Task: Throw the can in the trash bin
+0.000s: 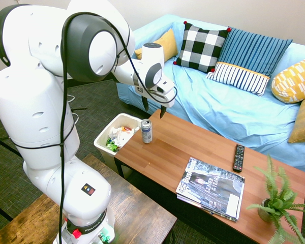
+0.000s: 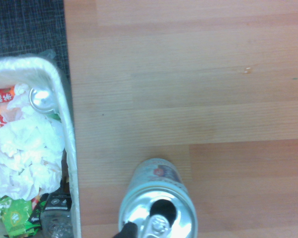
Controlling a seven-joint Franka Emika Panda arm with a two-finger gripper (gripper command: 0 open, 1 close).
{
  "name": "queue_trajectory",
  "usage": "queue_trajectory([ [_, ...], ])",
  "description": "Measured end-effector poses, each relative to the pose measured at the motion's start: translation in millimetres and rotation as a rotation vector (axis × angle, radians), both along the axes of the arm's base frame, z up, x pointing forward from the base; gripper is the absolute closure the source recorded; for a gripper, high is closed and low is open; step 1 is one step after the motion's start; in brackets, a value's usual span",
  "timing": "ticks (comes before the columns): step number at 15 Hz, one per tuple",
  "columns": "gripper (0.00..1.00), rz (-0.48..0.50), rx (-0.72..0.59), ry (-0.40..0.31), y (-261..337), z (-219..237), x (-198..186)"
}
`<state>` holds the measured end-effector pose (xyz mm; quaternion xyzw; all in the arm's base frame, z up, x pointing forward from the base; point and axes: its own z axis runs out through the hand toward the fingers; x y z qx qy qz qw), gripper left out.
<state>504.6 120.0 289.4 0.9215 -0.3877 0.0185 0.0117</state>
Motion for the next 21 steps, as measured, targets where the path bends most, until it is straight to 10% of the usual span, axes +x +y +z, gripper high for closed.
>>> queue_trajectory([
  [21, 0.00, -0.004, -0.076, 0.161, 38.2, -90.8, 9.4],
])
